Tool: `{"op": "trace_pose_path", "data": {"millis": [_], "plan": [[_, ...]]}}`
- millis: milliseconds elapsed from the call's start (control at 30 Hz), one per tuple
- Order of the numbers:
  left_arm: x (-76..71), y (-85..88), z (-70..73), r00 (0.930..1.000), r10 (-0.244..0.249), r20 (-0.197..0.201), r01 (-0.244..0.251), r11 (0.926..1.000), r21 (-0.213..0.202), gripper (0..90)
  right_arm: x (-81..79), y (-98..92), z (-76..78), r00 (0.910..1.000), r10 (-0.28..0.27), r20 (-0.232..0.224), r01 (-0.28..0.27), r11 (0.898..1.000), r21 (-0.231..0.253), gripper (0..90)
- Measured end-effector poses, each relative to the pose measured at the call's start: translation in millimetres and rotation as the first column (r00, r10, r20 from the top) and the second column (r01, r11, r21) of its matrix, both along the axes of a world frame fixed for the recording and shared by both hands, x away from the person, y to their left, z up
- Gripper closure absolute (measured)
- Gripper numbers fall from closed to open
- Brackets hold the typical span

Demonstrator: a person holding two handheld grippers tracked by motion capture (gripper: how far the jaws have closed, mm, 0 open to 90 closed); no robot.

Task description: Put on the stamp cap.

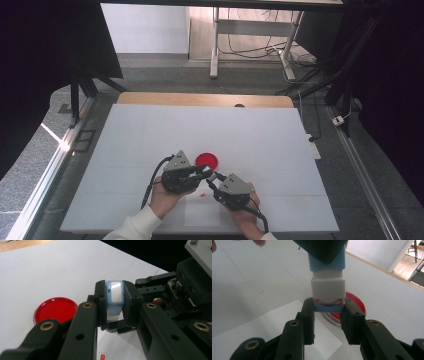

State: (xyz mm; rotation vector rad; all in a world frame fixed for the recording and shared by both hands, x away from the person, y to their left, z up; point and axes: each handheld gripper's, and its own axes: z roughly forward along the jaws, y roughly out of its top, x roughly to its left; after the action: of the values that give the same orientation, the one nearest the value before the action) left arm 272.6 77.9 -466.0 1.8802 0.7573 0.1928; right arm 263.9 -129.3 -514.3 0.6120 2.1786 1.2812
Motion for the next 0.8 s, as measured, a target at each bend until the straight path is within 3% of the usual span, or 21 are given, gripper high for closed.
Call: {"op": "trace_pose_path", "data": {"millis": [433,800], "plan": [[0.7,-0.2,-1.6,1.0000,0.000,-0.009,0.000,1.0000,-0.001,75.4,-0.9,-0.8,-0.5,0.9998,-0.012,0.019,0.012,1.000,0.001,64.8],[2.3,-0.8,-4.0,0.9996,-0.010,-0.025,0.011,0.9999,0.011,75.4,-0.8,-1.0,-1.7,0.9995,-0.020,0.026,0.021,0.999,-0.028,64.9]]}}
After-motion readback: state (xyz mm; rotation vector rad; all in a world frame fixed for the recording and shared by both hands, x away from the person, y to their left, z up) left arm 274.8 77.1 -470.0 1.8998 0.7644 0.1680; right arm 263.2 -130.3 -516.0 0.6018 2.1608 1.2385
